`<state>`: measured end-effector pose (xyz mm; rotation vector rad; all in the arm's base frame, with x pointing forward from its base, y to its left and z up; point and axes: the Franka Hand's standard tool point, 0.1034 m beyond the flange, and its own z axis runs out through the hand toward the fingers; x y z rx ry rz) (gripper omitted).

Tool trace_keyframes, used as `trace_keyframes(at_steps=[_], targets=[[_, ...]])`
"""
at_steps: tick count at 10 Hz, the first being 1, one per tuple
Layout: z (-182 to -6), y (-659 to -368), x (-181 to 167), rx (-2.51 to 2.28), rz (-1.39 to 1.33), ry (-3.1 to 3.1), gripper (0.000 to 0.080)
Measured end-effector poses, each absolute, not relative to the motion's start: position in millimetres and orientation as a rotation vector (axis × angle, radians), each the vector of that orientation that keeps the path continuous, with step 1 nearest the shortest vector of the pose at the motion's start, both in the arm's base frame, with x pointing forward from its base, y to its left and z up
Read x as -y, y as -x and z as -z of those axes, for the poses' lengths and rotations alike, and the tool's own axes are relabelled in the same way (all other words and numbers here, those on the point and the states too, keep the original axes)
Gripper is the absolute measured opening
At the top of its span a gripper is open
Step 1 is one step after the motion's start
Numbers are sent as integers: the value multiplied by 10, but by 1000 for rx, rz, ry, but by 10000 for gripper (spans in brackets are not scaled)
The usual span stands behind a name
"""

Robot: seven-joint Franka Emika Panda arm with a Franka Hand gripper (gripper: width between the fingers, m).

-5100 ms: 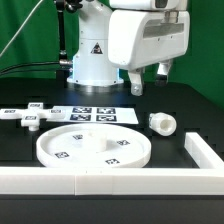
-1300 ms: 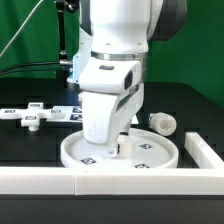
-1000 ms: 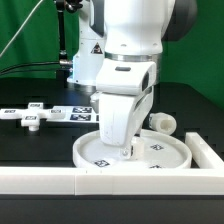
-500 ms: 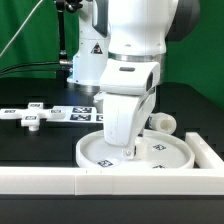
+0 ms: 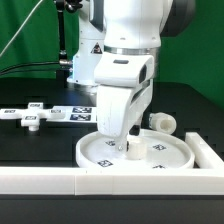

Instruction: Assemble round table

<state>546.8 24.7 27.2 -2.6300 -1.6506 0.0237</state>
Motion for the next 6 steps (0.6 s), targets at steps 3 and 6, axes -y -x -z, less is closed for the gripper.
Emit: trace_keyframes(at_steps=[3,6], targets=[[-551,-5191,-339,1298,-49,2834,649],[-615,-5098,-661,1036,-65,2946,649]])
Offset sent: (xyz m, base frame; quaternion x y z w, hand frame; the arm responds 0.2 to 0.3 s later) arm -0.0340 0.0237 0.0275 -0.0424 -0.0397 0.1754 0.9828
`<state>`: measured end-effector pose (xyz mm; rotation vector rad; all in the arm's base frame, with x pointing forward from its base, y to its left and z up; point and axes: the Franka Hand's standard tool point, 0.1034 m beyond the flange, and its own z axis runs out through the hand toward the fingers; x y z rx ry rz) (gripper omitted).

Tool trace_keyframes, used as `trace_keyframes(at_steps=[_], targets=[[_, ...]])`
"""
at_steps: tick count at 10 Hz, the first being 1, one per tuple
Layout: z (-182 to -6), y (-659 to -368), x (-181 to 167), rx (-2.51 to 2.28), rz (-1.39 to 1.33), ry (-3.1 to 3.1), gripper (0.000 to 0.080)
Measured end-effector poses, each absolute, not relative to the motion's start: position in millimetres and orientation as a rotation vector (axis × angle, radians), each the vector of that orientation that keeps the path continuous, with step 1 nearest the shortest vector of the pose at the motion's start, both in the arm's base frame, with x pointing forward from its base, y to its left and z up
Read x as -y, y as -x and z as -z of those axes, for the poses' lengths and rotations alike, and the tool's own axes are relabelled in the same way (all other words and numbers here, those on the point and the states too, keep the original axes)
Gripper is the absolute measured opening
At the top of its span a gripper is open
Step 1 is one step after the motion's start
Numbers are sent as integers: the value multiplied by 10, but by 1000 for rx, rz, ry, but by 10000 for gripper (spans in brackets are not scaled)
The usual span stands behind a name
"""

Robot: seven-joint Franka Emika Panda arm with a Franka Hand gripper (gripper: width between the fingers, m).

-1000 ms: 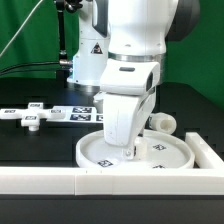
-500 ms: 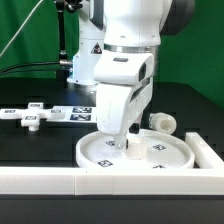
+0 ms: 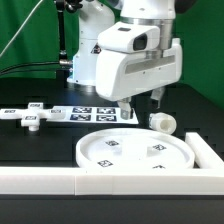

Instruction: Assemble round table

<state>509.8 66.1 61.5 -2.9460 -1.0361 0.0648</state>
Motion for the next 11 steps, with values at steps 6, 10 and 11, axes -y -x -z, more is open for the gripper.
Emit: trace_keyframes(at_steps=[6,10,11], targets=[[-573,-5050,-647,429,-102,3072,649],[-550,-4937,-1030,-251,-138,3085,649],[-550,-4932,-1097,-189,-125,3087,649]])
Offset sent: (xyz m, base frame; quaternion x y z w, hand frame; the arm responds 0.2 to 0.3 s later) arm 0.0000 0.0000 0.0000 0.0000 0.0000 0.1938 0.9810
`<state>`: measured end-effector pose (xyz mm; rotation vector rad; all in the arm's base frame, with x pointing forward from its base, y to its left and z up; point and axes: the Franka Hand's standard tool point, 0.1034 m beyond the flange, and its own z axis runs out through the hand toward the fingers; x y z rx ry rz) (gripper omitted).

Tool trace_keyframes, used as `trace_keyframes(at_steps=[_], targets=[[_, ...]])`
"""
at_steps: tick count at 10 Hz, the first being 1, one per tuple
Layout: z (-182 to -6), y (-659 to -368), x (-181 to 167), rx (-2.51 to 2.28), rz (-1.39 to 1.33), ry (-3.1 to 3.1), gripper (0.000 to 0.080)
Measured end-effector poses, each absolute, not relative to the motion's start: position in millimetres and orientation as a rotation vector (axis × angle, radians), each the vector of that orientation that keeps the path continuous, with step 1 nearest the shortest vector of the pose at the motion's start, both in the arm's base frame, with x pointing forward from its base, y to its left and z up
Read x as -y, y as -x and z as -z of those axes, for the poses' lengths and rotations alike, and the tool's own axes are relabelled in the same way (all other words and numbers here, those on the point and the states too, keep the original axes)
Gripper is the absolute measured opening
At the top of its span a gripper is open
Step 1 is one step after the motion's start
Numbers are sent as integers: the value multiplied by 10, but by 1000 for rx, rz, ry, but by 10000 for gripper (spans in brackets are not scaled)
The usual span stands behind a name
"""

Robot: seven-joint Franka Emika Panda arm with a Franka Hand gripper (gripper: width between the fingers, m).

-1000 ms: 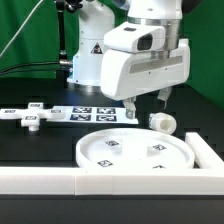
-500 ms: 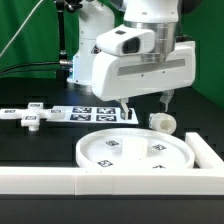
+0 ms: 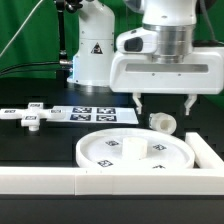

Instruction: Assemble round table

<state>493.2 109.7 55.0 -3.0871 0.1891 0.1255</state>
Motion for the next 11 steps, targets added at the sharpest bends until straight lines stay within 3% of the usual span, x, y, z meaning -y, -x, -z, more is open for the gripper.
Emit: trace_keyframes(at_steps=[2,11], targets=[[-545,-4917,-1093,-193,-146,3084,649],[-386,-4724,-1096,-122,-966,2998,649]])
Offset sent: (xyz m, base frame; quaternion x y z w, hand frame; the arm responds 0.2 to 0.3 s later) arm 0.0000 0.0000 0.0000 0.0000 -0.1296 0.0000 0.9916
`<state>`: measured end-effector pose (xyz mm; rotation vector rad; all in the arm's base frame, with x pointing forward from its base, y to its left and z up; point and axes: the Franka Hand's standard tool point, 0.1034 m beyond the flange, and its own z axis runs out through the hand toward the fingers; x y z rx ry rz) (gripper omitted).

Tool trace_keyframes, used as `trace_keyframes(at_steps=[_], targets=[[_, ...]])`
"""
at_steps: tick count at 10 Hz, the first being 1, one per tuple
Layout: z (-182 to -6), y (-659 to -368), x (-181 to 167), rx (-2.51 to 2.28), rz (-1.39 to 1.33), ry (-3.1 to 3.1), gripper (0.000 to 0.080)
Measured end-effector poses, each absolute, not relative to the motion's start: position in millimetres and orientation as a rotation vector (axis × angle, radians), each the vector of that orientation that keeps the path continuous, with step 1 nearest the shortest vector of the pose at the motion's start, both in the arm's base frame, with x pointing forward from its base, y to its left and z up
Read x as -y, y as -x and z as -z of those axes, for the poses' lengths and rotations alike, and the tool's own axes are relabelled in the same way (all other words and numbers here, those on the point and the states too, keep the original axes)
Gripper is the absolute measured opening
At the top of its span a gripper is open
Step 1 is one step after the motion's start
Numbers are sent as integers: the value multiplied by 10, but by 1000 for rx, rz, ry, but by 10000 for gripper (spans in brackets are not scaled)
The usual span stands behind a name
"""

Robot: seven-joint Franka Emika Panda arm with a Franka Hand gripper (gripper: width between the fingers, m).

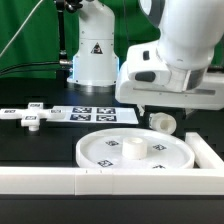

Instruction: Assemble round table

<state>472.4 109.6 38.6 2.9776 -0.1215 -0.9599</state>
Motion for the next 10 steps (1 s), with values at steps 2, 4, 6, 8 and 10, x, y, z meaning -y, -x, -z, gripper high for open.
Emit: trace_keyframes(at_steps=[2,4,6,8,10], targets=[[-340,-4639,-1087,117,1178,-2885,649],[-270,-4633,-1112,116,1296,-2835,649],[-204,-4615,-1118,33,1417,-2831,649],[-151,-4649,-1159,9,1384,-2859,649],[-96,-4627,-1167,10,1371,-2865,649]])
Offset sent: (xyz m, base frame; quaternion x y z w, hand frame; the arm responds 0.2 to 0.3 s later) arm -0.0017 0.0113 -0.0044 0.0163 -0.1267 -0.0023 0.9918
